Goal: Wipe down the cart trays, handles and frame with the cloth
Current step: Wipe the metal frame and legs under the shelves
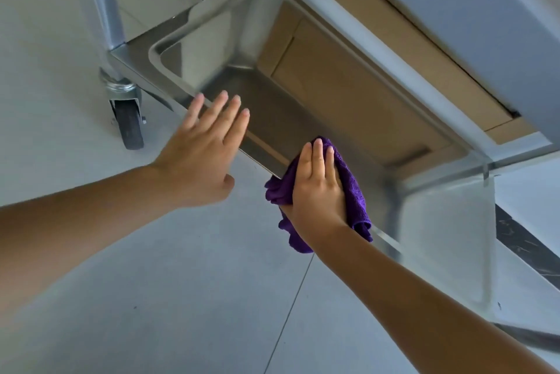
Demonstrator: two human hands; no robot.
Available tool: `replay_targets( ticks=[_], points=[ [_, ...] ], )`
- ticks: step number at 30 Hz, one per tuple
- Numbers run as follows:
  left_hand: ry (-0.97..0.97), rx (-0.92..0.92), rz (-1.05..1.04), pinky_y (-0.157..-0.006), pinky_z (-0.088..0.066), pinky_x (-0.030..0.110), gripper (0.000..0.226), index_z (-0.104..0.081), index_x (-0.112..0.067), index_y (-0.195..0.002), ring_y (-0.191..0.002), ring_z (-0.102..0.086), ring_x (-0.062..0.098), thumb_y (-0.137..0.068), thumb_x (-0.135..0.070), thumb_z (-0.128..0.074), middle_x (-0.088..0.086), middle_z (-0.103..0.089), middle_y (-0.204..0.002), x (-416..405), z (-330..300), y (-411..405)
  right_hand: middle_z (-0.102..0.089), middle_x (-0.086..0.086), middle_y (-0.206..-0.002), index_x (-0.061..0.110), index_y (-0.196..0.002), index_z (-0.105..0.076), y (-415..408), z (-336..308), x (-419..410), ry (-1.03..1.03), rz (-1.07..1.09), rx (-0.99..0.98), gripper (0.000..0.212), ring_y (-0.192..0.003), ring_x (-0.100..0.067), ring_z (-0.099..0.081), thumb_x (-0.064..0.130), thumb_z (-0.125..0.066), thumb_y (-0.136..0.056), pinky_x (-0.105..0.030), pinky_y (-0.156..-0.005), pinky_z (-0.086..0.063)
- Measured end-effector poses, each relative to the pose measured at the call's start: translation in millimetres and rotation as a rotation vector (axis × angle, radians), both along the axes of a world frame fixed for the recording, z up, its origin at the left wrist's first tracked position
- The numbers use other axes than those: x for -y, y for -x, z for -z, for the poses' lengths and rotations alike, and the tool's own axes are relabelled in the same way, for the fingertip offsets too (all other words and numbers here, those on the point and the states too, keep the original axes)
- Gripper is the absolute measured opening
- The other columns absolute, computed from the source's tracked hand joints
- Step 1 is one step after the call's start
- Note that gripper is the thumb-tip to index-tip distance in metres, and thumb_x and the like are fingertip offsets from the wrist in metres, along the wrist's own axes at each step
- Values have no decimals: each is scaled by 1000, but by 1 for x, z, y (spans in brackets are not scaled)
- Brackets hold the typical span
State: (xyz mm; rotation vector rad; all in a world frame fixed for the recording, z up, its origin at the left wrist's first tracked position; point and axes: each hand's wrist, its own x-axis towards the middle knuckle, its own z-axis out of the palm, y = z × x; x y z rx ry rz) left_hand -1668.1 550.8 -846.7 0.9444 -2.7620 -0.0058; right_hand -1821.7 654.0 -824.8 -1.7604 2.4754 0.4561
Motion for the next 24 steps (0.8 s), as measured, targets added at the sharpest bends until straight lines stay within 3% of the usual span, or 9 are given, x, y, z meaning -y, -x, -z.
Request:
replay_targets(
  ticks=[2,5,7,10,13,15,18,20,24],
  points=[
    [13,36,-105,-109,2,47,98,-27,2,-143,-138,-22,42,-60,-23,-70,27,-25,-148,22,5,-25,10,-16,-157,0,-147,9,3,-3,-3,-7,1,7,93,-144,-34,8,47,-50,-92,-36,-117,1],
    [-23,77,-85,-107,-6,52,110,-29,-1,-143,-134,-27,46,-45,-17,-77,30,-28,-146,34,11,-42,12,-13,-157,2,-147,11,-4,-8,-3,-3,22,25,93,-144,-33,11,44,-51,-92,-35,-116,4],
    [-74,65,-111,-111,-2,46,112,-18,-2,-147,-139,-13,44,-52,-22,-74,28,-15,-151,29,11,-41,13,-12,-157,2,-147,12,-11,-10,7,-23,25,33,93,-144,-32,12,42,-52,-92,-35,-116,4],
    [-177,30,-155,-112,13,40,107,13,-6,-147,-140,19,37,-73,-30,-60,21,18,-153,21,11,-35,9,-14,-157,1,-147,10,-29,-8,35,-1,-8,39,94,-144,-33,9,40,-54,-91,-36,-117,1],
    [-179,66,-156,-109,17,38,103,21,-5,-144,-139,24,36,-79,-34,-54,20,24,-151,22,10,-34,6,-17,-157,-1,-147,8,-51,-4,64,16,-28,40,94,-144,-35,6,43,-54,-91,-38,-117,-3],
    [-167,34,-146,-110,13,38,103,11,-1,-146,-141,15,37,-77,-35,-57,23,14,-153,24,10,-37,6,-18,-157,-1,-147,7,-62,-3,80,15,-27,38,93,-144,-36,6,45,-53,-91,-39,-117,-3],
    [-101,-50,-91,-108,-21,46,103,-37,8,-137,-133,-33,42,-50,-32,-75,29,-35,-142,31,11,-44,6,-18,-157,-1,-147,6,-80,-3,104,32,-45,44,90,-144,-35,7,43,-50,-92,-38,-117,-1],
    [-120,-138,-39,-103,-30,50,94,-48,10,-128,-125,-47,39,-47,-28,-75,27,-50,-132,38,18,-48,5,-17,-157,1,-148,5,-90,-2,120,58,-62,72,84,-144,-34,7,40,-46,-94,-38,-117,-1],
    [-162,-405,10,-108,-28,39,61,-56,5,-121,-119,-53,28,-68,-19,-38,18,-60,-123,53,19,-61,5,-13,-158,2,-149,4,-99,-2,135,75,-85,114,85,-145,-31,9,42,-45,-93,-35,-116,3]
  ],
)
